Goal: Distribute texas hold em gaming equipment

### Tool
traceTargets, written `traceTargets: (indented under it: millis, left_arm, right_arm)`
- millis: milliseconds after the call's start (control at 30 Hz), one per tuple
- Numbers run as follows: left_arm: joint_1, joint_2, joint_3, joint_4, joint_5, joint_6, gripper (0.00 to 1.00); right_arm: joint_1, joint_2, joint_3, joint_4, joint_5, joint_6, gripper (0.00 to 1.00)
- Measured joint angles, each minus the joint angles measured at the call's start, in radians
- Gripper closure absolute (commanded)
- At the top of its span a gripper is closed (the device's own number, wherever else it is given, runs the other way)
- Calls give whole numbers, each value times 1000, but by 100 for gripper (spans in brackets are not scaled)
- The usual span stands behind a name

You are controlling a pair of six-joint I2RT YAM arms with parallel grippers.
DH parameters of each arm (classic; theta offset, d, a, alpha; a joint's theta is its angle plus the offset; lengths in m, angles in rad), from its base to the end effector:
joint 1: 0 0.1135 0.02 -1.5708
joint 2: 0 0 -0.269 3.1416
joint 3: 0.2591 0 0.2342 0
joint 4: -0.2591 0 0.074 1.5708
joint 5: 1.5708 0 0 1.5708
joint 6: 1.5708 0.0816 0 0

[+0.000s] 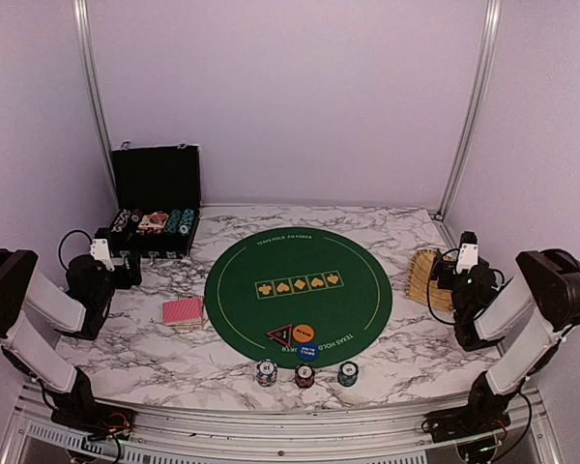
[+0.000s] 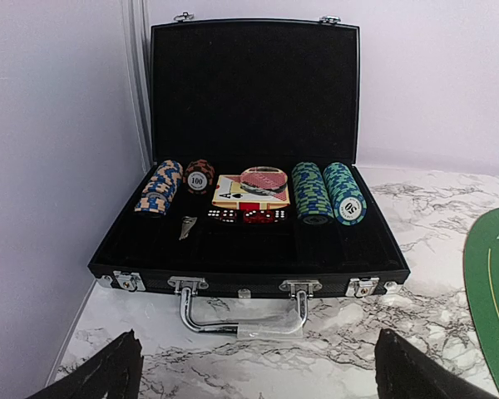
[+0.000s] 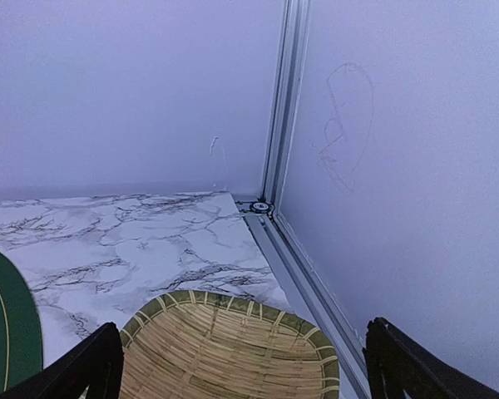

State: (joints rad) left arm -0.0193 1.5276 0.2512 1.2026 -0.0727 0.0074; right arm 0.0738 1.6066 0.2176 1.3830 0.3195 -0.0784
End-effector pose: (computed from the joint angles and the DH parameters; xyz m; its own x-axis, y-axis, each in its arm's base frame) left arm 0.2865 0.0004 0.1716 -0.0741 0.0088 -0.9972 -0.0526 0.9985 0.0127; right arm 0.2822 -0.0048 0.1696 -0.0250 -0.0764 -0.9968 0.2420 0.9670 -0.0802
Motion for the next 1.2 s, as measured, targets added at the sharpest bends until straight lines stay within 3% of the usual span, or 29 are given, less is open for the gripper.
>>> traceTargets:
  millis: [833, 1000, 1200]
  left_arm:
    - [0, 0, 0, 1, 1, 0, 1]
    - [0, -16, 27, -53, 21, 6, 1]
    - [1, -114, 153, -301, 77, 48, 1]
  right_arm:
    - [0, -22, 1, -37, 17, 12, 1]
    - [7, -169, 103, -294, 76, 24, 1]
    - [7, -377, 324, -628, 53, 131, 1]
